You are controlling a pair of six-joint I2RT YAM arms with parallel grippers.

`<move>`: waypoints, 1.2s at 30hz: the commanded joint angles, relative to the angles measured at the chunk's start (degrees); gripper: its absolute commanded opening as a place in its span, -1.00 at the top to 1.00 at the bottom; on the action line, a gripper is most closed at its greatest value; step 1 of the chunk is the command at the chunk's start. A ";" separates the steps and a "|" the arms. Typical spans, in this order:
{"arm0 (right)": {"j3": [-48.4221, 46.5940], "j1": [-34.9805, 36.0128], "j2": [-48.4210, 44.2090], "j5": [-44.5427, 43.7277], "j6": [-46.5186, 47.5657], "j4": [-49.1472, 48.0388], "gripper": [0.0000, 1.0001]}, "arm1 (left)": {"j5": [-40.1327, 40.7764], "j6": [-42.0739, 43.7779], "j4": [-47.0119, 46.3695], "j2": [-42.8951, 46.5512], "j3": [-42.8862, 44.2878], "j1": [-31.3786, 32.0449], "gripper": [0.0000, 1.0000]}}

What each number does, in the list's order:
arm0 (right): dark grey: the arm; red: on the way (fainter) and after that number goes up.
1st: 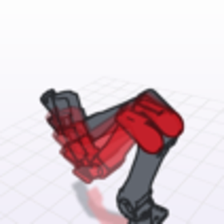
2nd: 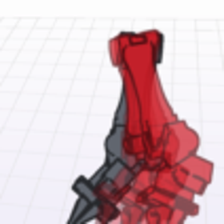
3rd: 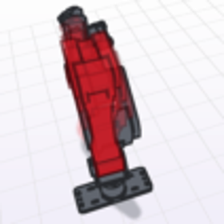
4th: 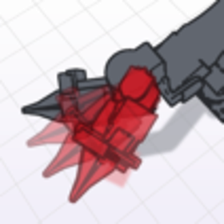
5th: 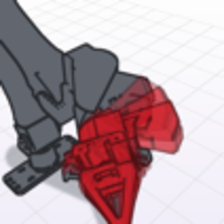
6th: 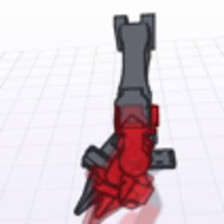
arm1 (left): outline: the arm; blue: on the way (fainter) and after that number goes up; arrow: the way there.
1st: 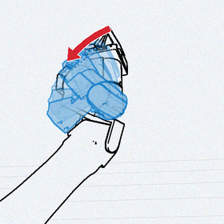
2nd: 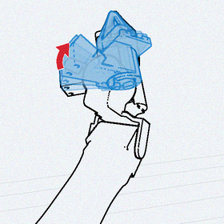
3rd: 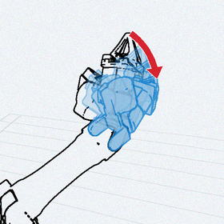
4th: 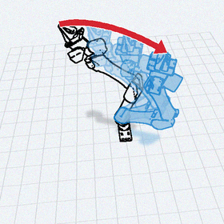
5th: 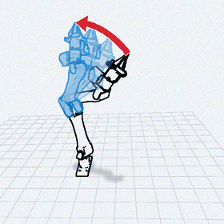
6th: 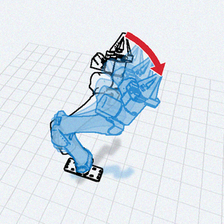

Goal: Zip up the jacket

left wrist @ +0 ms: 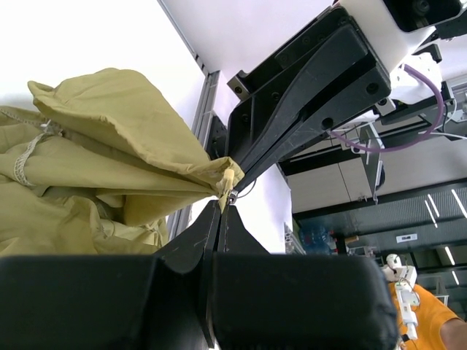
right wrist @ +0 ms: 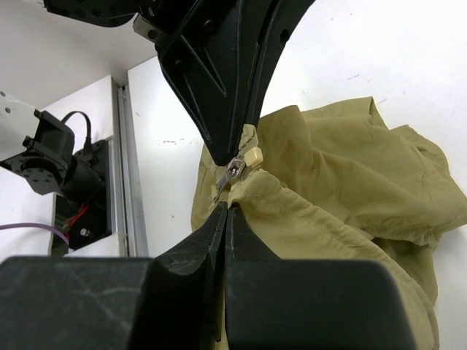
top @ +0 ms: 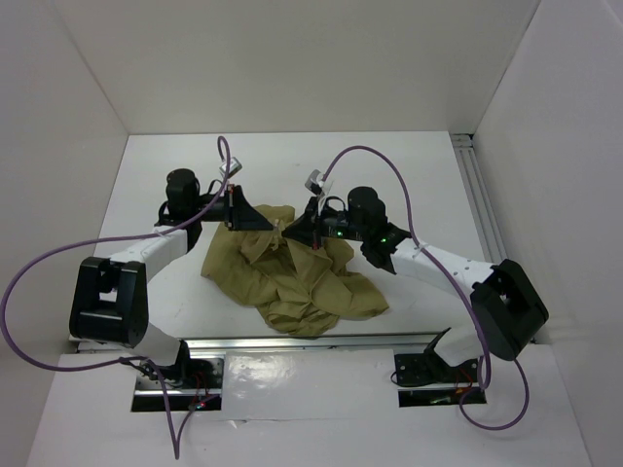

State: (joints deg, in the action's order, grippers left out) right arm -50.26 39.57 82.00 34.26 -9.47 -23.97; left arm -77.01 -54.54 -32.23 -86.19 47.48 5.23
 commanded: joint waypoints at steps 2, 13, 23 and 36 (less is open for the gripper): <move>-1.60 -0.20 0.18 1.16 0.95 -3.46 1.00 | -2.09 -1.79 -6.18 -0.47 1.91 0.21 1.00; -1.07 -0.20 -0.35 1.16 0.42 -3.46 1.00 | -1.47 -2.40 -6.96 -0.99 1.38 0.21 1.00; -0.54 -0.20 -0.87 0.63 0.42 -2.93 1.00 | -1.47 -4.08 -9.51 -0.99 0.86 -0.31 1.00; -0.54 -0.20 -0.87 0.63 0.42 -2.40 1.00 | -1.47 -5.13 -11.10 -1.52 0.86 -0.84 1.00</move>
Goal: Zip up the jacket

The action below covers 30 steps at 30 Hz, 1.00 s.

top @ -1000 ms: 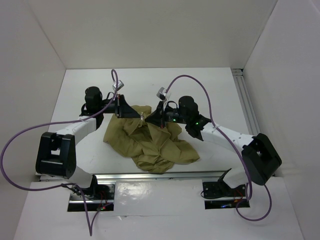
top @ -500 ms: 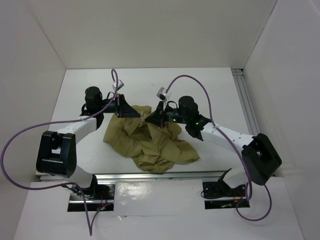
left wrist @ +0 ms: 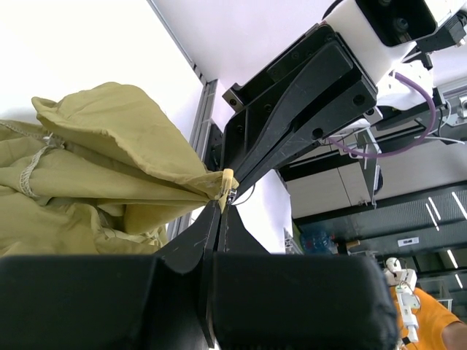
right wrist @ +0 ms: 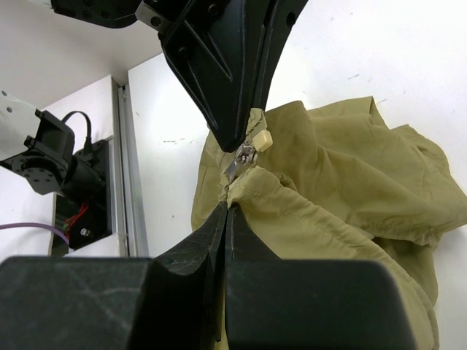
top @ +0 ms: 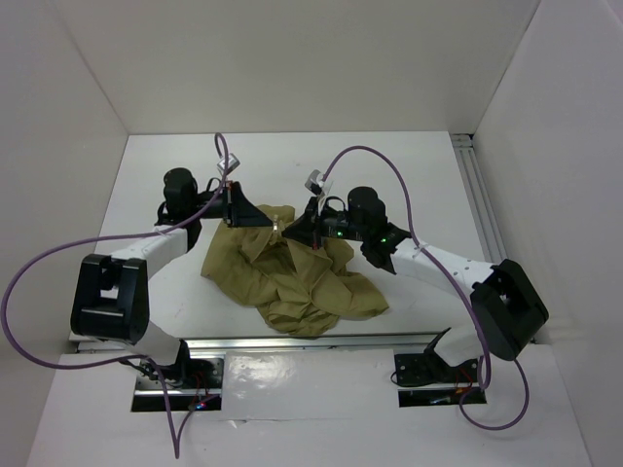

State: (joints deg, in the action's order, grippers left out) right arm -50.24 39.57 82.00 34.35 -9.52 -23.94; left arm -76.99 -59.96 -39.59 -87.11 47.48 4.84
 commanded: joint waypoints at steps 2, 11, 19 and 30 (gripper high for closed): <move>-0.56 -0.20 -1.40 0.54 0.47 -2.42 1.00 | -1.50 -0.24 -4.26 -0.60 0.33 -0.45 1.00; -0.56 -0.20 -2.02 0.54 0.99 -2.42 1.00 | -1.50 -0.24 -4.26 -1.13 0.33 -0.45 1.00; -1.18 -0.20 -1.49 0.54 0.99 -2.95 1.00 | -1.50 0.37 -3.12 -1.13 0.33 -0.45 1.00; -1.18 -0.20 -0.96 -0.51 0.99 -2.95 1.00 | -2.02 0.55 -3.82 -1.13 -0.20 -0.45 1.00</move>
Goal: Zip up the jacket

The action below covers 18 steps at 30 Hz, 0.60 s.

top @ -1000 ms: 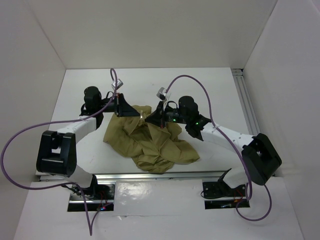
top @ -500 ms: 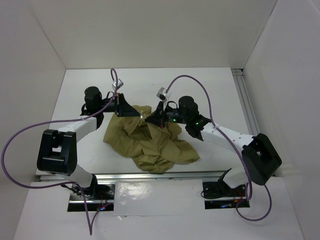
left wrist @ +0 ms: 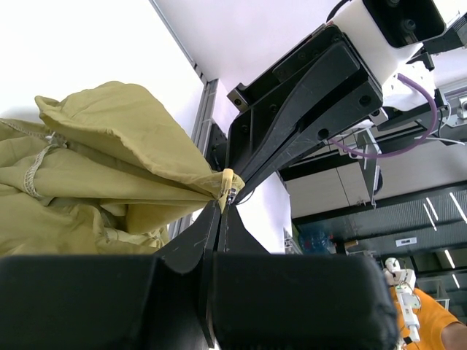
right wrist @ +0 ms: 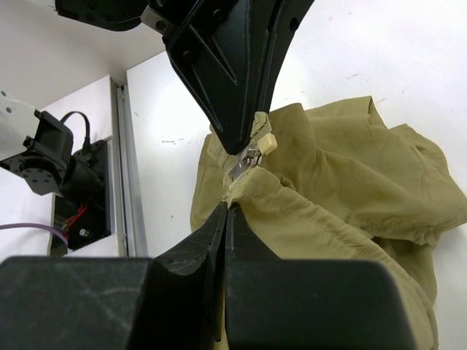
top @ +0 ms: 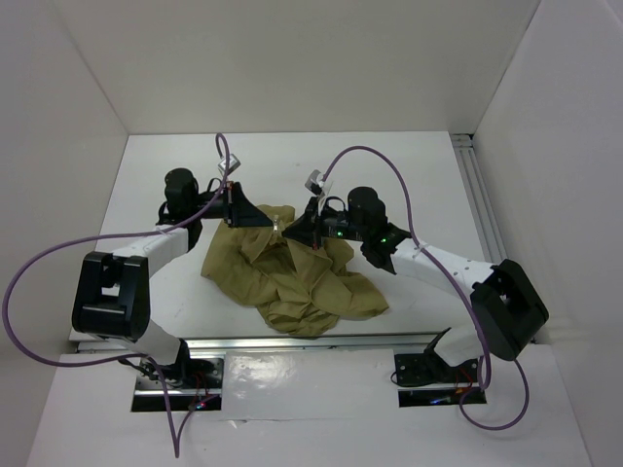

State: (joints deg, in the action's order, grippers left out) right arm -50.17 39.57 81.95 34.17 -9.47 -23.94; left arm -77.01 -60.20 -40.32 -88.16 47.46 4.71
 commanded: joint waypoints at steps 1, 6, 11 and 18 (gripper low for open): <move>-1.24 -0.20 -0.92 -0.34 0.95 -2.95 1.00 | -2.00 0.79 -3.10 -0.08 -0.18 -0.32 1.00; -1.24 -0.20 -0.92 -0.34 0.95 -3.48 1.00 | -2.62 0.79 -3.10 -0.08 -0.70 -0.32 1.00; -1.24 -0.20 -0.39 -0.86 0.42 -4.53 1.00 | -3.14 1.31 -2.41 -0.08 -0.70 -0.32 1.00; -1.77 -0.20 0.14 -0.34 -0.11 -5.59 1.00 | -3.14 1.93 -1.69 -0.08 -0.18 0.73 1.00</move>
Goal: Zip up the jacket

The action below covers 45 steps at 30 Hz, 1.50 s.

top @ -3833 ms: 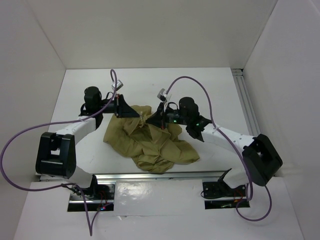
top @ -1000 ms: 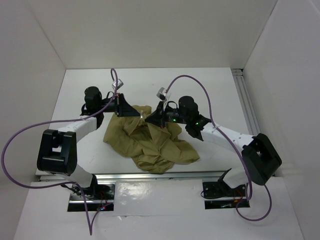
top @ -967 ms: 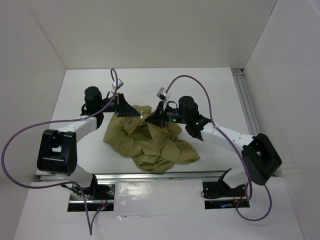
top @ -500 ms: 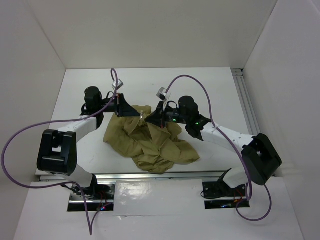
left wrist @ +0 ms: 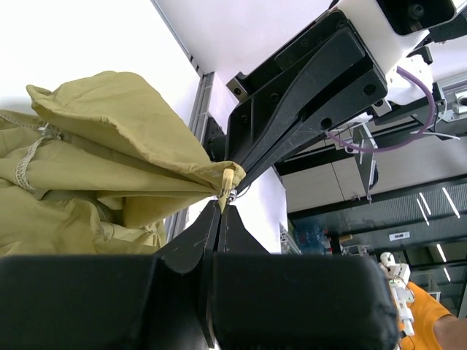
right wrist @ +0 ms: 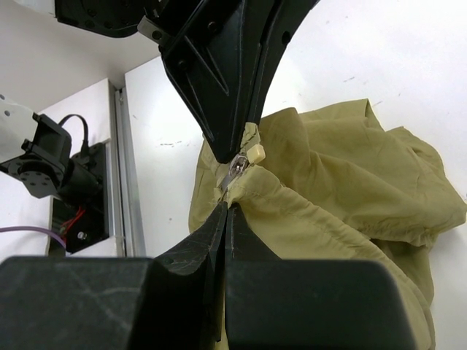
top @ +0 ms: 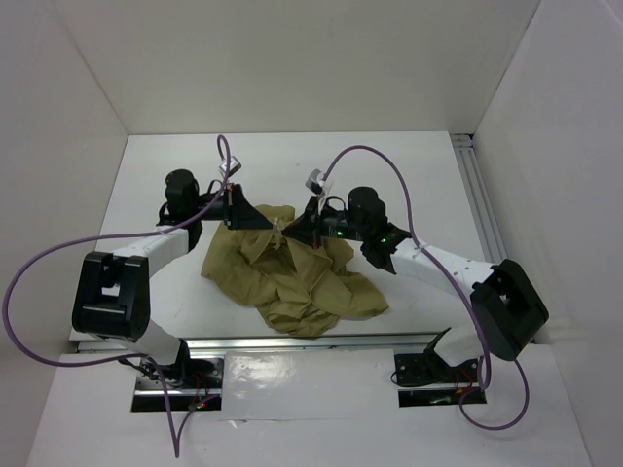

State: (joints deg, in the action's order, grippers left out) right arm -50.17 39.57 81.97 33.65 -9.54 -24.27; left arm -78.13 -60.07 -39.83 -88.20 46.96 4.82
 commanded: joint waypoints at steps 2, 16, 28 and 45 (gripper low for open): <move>-1.77 -0.20 0.64 0.19 -0.57 -5.87 1.00 | -2.03 1.80 -2.18 -0.04 0.33 0.63 1.00; 1.47 -0.20 -0.58 -5.69 -3.72 -11.40 1.00 | 0.95 -8.03 -13.68 -0.04 -2.74 1.16 1.00; 3.94 0.86 -1.12 -9.74 -7.33 -16.07 1.00 | 3.94 -10.16 -16.94 1.19 -4.60 1.68 1.00; 2.71 1.91 -0.68 -10.97 -8.39 -16.60 1.00 | 11.07 -8.39 -16.50 3.30 -8.11 3.53 1.00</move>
State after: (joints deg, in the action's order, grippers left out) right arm -46.48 40.36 82.32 23.29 -17.17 -34.28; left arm -67.44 -69.21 -52.84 -86.46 39.57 7.22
